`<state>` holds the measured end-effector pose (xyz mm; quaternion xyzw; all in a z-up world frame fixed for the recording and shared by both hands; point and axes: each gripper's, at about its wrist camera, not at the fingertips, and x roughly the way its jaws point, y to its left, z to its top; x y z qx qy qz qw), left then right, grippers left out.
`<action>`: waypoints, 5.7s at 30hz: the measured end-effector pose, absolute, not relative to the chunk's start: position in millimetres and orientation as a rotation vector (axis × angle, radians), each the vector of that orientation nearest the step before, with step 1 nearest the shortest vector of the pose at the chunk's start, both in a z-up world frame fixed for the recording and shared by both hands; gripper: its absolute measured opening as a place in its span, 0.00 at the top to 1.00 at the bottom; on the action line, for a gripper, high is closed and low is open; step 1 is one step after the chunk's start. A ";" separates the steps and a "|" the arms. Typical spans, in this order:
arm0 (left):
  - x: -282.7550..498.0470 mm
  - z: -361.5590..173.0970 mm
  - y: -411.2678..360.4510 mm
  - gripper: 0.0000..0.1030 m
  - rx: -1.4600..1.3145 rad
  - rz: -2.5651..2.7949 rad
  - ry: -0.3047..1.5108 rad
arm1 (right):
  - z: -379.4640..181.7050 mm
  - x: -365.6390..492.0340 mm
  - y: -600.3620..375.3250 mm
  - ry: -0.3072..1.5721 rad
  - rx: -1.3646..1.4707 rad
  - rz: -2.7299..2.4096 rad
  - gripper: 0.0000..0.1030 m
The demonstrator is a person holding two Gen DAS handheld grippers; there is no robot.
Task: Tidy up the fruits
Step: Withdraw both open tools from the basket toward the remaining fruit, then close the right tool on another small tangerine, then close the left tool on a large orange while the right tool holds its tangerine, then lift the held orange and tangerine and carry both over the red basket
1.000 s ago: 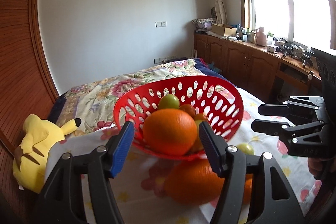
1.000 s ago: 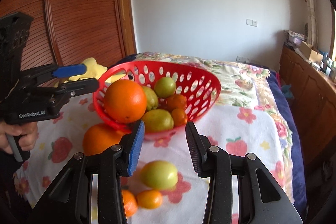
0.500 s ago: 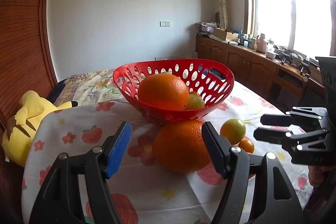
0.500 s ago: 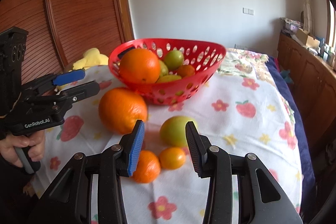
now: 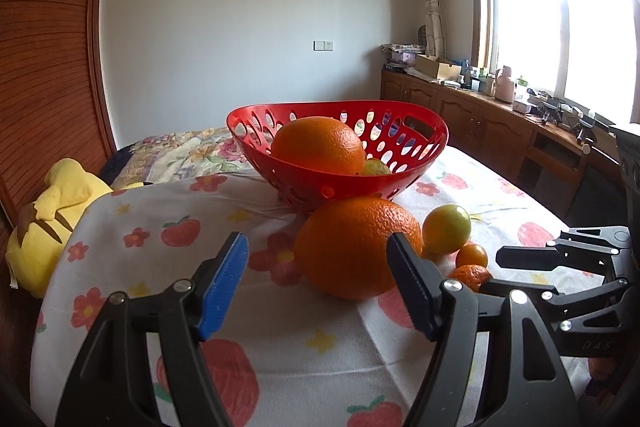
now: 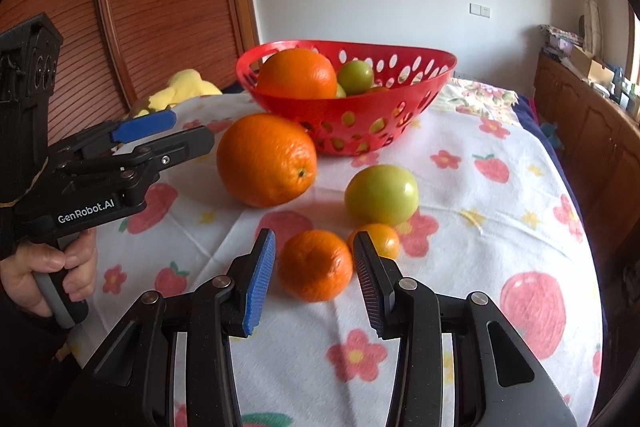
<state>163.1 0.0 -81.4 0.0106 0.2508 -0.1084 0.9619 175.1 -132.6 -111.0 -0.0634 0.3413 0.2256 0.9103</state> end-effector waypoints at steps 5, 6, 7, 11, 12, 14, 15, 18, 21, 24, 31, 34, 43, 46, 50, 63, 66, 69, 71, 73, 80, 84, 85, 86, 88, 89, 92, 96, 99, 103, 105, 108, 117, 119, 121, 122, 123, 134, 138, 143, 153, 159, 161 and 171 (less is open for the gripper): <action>155.8 -86.4 0.1 0.30 0.020 -0.205 0.508 | -116.0 174.1 -131.4 0.722 -0.140 0.458 0.60; 154.9 -86.9 0.1 0.30 0.021 -0.204 0.508 | -117.1 173.7 -130.9 0.725 -0.141 0.456 0.60; 154.6 -87.2 -0.6 0.30 0.024 -0.201 0.510 | -118.5 173.1 -130.5 0.728 -0.144 0.453 0.60; 151.3 -86.0 -1.2 0.30 0.027 -0.198 0.499 | -123.1 172.6 -130.9 0.745 -0.148 0.448 0.60; 151.1 -85.9 -1.9 0.30 0.029 -0.198 0.500 | -124.1 172.9 -131.1 0.748 -0.148 0.446 0.60; 151.1 -86.4 -3.5 0.30 0.036 -0.198 0.502 | -125.3 172.9 -131.0 0.751 -0.150 0.442 0.60; 151.1 -86.5 -4.1 0.30 0.039 -0.196 0.502 | -126.0 173.1 -131.2 0.754 -0.150 0.440 0.60; 151.0 -86.7 -5.5 0.29 0.048 -0.197 0.501 | -128.2 176.4 -130.1 0.764 -0.153 0.436 0.57; 150.8 -86.9 -7.2 0.29 0.056 -0.197 0.503 | -128.9 180.5 -126.0 0.776 -0.163 0.430 0.52; 151.0 -86.9 -7.4 0.29 0.055 -0.198 0.503 | -131.1 183.7 -119.6 0.785 -0.183 0.430 0.52; 150.8 -87.8 -6.4 0.29 0.049 -0.196 0.509 | -136.3 187.3 -114.9 0.787 -0.215 0.411 0.53; 151.6 -87.9 -6.0 0.29 0.047 -0.195 0.512 | -136.9 187.2 -115.6 0.785 -0.224 0.413 0.55; 153.7 -88.5 -7.1 0.29 0.052 -0.189 0.521 | -128.1 172.5 -130.4 0.740 -0.174 0.436 0.56; 154.0 -88.6 -7.7 0.29 0.055 -0.187 0.522 | -124.7 167.8 -138.5 0.722 -0.154 0.427 0.56; 155.0 -89.1 -8.2 0.29 0.059 -0.185 0.527 | -126.5 165.1 -147.6 0.722 -0.135 0.415 0.56; 171.4 -87.6 -16.1 0.29 0.036 -0.251 0.615 | -135.1 162.7 -154.4 0.732 -0.120 0.406 0.56; 179.5 -82.5 -17.4 0.28 0.031 -0.257 0.627 | -135.4 160.0 -154.0 0.723 -0.127 0.402 0.56; 187.6 -76.4 -19.5 0.28 0.027 -0.262 0.630 | -135.8 159.4 -152.4 0.719 -0.135 0.400 0.56; 191.8 -72.6 -20.8 0.26 0.017 -0.268 0.630 | -135.8 158.7 -152.1 0.717 -0.135 0.401 0.56; 196.6 -69.7 -22.4 0.25 0.008 -0.282 0.635 | -136.1 158.7 -152.1 0.717 -0.131 0.403 0.56; 210.9 -68.2 -36.2 0.24 0.033 -0.301 0.661 | -136.6 158.6 -151.9 0.718 -0.132 0.406 0.56; 218.4 -70.4 -43.5 0.24 0.059 -0.275 0.674 | -136.7 158.5 -151.6 0.717 -0.132 0.406 0.56; 220.1 -70.7 -43.3 0.24 0.058 -0.276 0.676 | -136.7 158.5 -151.6 0.718 -0.133 0.406 0.56; 221.3 -71.4 -44.1 0.24 0.058 -0.275 0.679 | -136.7 158.5 -151.6 0.718 -0.132 0.406 0.56; 223.6 -73.1 -44.6 0.24 0.064 -0.272 0.687 | -136.8 158.4 -151.5 0.718 -0.132 0.407 0.56; 225.1 -74.8 -45.8 0.24 0.070 -0.270 0.695 | -136.8 158.2 -151.5 0.718 -0.132 0.407 0.56; 228.9 -78.9 -46.6 0.19 0.072 -0.280 0.711 | -136.8 158.3 -151.2 0.718 -0.132 0.406 0.56; 231.1 -83.3 -46.3 0.15 0.057 -0.290 0.720 | -136.8 158.2 -151.3 0.717 -0.132 0.405 0.55; 231.7 -87.3 -48.2 0.12 0.059 -0.299 0.729 | -136.9 158.2 -151.1 0.718 -0.133 0.406 0.55; 231.1 -88.0 -48.7 0.12 0.055 -0.293 0.724 | -136.9 158.3 -151.1 0.718 -0.132 0.407 0.55; 231.4 -89.2 -48.9 0.11 0.056 -0.291 0.723 | -137.0 158.2 -151.1 0.719 -0.132 0.406 0.55; 231.8 -91.8 -51.8 0.07 0.077 -0.297 0.735 | -137.2 157.9 -151.0 0.719 -0.132 0.406 0.55; 232.0 -97.4 -53.4 0.06 0.054 -0.316 0.752 | -137.5 158.7 -150.9 0.718 -0.132 0.406 0.55; 232.8 -97.7 -51.8 0.06 0.045 -0.322 0.757 | -137.4 158.4 -151.0 0.718 -0.132 0.406 0.55; 233.7 -98.6 -51.4 0.05 0.047 -0.328 0.762 | -137.3 158.3 -151.0 0.718 -0.132 0.406 0.55; 233.6 -99.4 -52.1 0.05 0.050 -0.333 0.766 | -137.4 158.1 -151.0 0.718 -0.132 0.406 0.55; 234.0 -101.0 -52.9 0.06 0.051 -0.343 0.775 | -137.3 158.1 -151.1 0.718 -0.132 0.406 0.55; 224.6 -106.1 -52.1 0.10 0.053 -0.389 0.788 | -137.9 158.1 -151.0 0.718 -0.133 0.408 0.55; 213.1 -105.4 -46.9 0.11 0.068 -0.381 0.779 | -138.3 158.2 -150.8 0.718 -0.135 0.409 0.55; 198.6 -104.5 -35.6 0.12 0.063 -0.368 0.760 | -138.9 158.0 -150.7 0.718 -0.136 0.410 0.55; 181.5 -109.3 -13.5 0.11 0.027 -0.351 0.742 | -139.8 159.9 -148.6 0.724 -0.139 0.413 0.55; 181.7 -109.6 -14.9 0.11 0.012 -0.346 0.736 | -141.5 160.6 -147.7 0.729 -0.139 0.413 0.55; 181.9 -109.6 -15.5 0.11 0.019 -0.344 0.735 | -141.6 160.5 -148.4 0.729 -0.142 0.414 0.55; 182.3 -106.2 -10.7 0.11 -0.010 -0.339 0.732 | -137.0 162.4 -155.0 0.727 -0.112 0.415 0.56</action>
